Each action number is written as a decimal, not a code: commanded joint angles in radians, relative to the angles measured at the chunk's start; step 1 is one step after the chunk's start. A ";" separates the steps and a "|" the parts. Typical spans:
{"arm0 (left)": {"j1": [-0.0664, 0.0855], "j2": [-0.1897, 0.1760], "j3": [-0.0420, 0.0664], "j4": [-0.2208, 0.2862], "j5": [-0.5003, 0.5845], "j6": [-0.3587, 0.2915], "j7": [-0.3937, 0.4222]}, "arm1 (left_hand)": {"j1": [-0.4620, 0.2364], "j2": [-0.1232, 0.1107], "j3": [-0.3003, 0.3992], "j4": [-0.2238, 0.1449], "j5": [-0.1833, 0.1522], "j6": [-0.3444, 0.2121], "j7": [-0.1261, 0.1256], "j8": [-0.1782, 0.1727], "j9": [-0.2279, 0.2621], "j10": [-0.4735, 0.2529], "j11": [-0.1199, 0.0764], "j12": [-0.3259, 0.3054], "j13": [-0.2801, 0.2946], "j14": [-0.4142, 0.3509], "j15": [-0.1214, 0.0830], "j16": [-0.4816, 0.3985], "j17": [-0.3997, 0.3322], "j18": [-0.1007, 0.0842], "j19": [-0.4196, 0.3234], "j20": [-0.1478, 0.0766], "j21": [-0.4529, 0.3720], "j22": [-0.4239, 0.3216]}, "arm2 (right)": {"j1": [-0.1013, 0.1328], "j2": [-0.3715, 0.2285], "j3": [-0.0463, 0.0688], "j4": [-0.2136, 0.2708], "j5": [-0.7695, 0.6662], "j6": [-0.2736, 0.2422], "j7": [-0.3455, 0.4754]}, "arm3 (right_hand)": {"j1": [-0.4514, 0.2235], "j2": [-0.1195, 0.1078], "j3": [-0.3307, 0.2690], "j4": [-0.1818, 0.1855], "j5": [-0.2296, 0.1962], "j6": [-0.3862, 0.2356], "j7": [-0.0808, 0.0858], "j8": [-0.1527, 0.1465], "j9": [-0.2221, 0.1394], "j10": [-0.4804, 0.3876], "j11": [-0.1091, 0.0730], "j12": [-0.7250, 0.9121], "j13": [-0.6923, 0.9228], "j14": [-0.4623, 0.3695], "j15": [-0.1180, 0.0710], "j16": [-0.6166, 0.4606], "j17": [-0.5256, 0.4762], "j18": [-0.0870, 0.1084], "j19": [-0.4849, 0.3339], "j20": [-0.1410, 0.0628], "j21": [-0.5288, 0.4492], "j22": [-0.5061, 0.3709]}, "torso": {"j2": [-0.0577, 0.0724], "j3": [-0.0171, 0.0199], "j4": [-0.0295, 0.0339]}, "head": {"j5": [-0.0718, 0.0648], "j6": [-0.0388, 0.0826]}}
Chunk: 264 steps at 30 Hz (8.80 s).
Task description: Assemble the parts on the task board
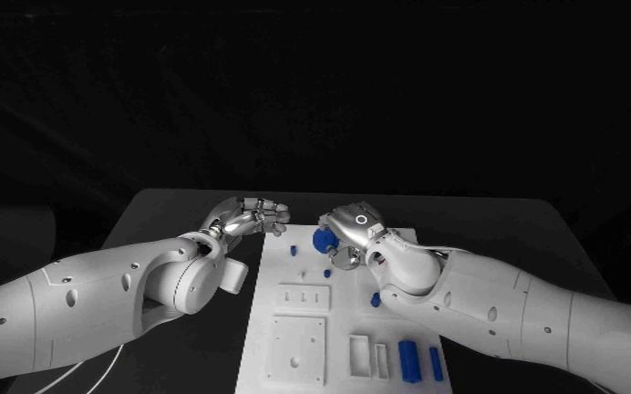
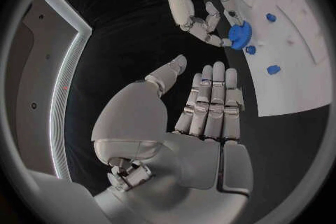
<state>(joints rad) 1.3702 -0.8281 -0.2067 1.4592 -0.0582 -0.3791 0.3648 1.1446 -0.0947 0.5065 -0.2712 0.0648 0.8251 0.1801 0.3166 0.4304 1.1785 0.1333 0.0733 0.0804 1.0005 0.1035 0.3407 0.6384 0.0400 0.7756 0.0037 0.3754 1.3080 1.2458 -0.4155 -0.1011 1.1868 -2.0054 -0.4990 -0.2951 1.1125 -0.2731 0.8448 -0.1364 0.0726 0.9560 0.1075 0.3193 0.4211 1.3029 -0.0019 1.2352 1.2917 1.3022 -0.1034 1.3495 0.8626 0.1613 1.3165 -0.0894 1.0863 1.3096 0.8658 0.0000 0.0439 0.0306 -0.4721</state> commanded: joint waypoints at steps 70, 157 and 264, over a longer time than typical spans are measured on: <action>0.001 0.013 0.004 0.025 0.067 -0.057 0.033 | -0.018 -0.014 0.007 -0.005 0.002 -0.002 -0.001 -0.004 0.003 -0.003 0.000 -0.005 0.000 0.000 0.002 -0.011 0.007 0.011 -0.013 0.001 0.010 0.022 | -0.023 0.116 -0.024 -0.171 0.060 0.066 0.040 | 0.004 -0.013 -0.037 -0.006 -0.013 -0.093 0.022 -0.057 -0.023 -0.013 0.018 -0.020 -0.020 -0.001 0.010 -0.024 0.015 0.101 0.008 -0.017 0.006 0.011 | 0.001 0.0006 -0.0008 | 0.030 -0.018; -0.014 0.004 0.003 -0.024 0.061 0.028 0.026 | -0.023 -0.004 0.010 -0.005 0.001 0.002 -0.002 -0.002 0.006 0.006 -0.001 0.000 0.003 0.003 0.001 -0.014 0.013 0.011 -0.014 0.001 0.014 0.022 | -0.070 -0.203 0.086 -0.305 0.782 0.259 0.538 | 0.003 0.108 -0.386 -0.156 0.158 -0.136 0.020 -0.042 0.000 -0.160 0.016 -0.107 -0.091 -0.031 0.008 -0.078 0.043 0.101 -0.086 0.001 -0.017 0.016 | -0.020 0.0299 -0.0285 | -0.029 -0.020; -0.009 0.001 0.022 0.001 -0.172 0.141 -0.277 | -0.193 -0.004 -0.054 0.111 -0.014 0.086 -0.043 0.030 0.039 0.187 -0.092 0.089 0.133 0.119 -0.094 0.205 0.167 -0.008 0.057 -0.082 0.117 0.024 | -0.014 -0.206 0.089 -0.044 0.464 0.095 0.287 | -0.051 0.151 -0.131 -0.094 -0.023 0.049 -0.013 0.036 0.027 -0.085 -0.016 -0.047 -0.062 -0.002 -0.024 -0.080 0.086 0.101 -0.041 -0.026 0.010 0.009 | -0.039 0.0291 -0.0402 | -0.020 -0.028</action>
<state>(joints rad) 1.3583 -0.8316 -0.1860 1.4579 -0.1719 -0.2749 0.1640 0.9556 -0.0987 0.4521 -0.1631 0.0531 0.9052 0.1386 0.3428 0.4683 1.3598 0.0391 0.1587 0.2111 1.1187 0.0173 0.5429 0.8040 0.0468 0.8328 -0.0718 0.4900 1.3080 1.2308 -0.6217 -0.0121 1.1322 -1.4443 -0.4093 0.0685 1.0631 -0.1168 0.7089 -0.2283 0.0540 0.9698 0.0643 0.3509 0.4438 1.2119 -0.0180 1.1849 1.2285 1.3004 -0.1205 1.2694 0.9477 0.1481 1.2778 -0.1078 1.0918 1.3096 0.8345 0.0296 0.0073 0.0075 -0.5020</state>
